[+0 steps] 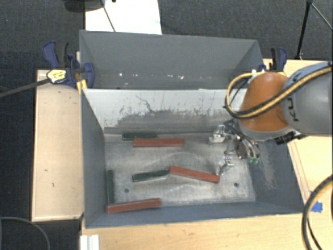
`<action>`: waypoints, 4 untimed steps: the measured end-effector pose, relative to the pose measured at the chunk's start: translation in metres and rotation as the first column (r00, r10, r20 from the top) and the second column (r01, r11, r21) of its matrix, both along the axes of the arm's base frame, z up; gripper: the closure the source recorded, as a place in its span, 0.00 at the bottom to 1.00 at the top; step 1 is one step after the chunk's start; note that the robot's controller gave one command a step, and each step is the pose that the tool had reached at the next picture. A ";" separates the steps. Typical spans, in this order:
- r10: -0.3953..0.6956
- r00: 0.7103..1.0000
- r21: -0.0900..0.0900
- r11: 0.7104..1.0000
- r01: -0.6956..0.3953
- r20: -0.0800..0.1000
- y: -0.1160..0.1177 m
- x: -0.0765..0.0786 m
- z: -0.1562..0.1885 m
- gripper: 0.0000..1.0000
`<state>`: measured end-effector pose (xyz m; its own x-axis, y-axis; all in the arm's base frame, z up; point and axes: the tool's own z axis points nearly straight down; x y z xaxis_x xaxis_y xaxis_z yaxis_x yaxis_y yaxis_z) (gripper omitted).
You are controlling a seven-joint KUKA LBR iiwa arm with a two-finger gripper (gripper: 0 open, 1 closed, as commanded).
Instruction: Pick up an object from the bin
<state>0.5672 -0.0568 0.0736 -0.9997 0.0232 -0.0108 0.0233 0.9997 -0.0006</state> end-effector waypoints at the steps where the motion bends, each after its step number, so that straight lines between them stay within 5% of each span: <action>1: 0.049 0.999 0.001 0.999 -0.049 -0.015 0.018 -0.038 0.024 0.00; 2: 0.041 0.999 0.003 0.999 -0.041 0.006 0.112 -0.021 0.003 1.00; 3: 0.042 0.999 0.003 0.999 -0.042 0.006 0.112 -0.021 0.003 1.00; 4: 0.036 0.999 0.002 0.999 -0.036 -0.002 0.120 -0.021 0.168 1.00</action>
Offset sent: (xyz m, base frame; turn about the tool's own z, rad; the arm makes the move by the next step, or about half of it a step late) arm -0.0261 0.1113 -0.0036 -0.0399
